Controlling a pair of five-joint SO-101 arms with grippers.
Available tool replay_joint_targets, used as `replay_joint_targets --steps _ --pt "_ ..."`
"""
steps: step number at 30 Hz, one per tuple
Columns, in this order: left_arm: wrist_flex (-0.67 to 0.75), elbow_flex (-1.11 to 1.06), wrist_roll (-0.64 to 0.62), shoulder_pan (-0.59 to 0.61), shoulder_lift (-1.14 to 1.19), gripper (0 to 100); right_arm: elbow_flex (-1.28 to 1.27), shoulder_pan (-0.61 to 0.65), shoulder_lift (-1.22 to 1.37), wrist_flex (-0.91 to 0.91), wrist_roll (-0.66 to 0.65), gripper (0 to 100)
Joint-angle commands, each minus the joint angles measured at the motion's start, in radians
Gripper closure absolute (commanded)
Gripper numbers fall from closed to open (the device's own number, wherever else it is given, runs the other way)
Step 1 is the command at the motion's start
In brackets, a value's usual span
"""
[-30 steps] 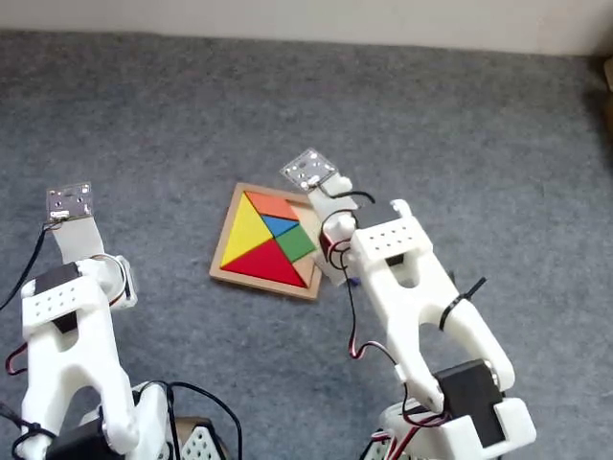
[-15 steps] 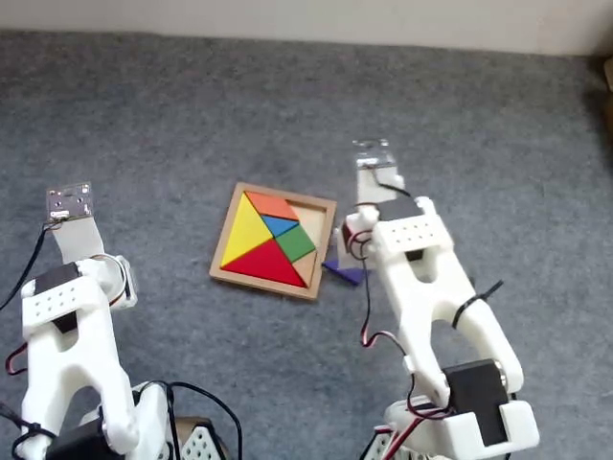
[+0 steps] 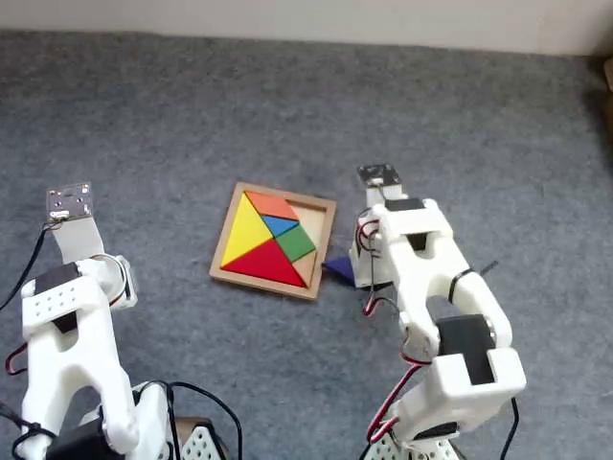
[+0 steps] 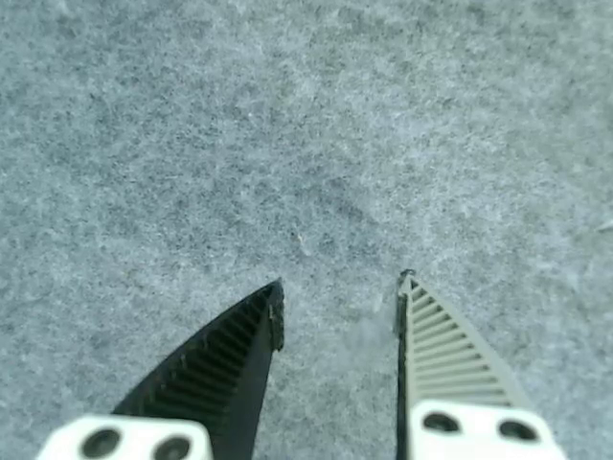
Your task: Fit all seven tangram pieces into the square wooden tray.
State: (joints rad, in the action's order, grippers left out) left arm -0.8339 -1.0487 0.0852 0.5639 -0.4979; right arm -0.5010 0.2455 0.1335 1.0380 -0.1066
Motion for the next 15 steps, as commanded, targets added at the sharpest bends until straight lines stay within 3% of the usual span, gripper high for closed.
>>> replay_joint_targets --steps 1,15 --pt "0.014 0.004 0.006 -0.025 -0.030 80 0.067 0.059 0.004 0.001 -0.020 97.1" --pt "0.014 0.004 0.006 -0.024 -0.030 80 0.403 0.245 0.004 0.007 -0.118 97.1"
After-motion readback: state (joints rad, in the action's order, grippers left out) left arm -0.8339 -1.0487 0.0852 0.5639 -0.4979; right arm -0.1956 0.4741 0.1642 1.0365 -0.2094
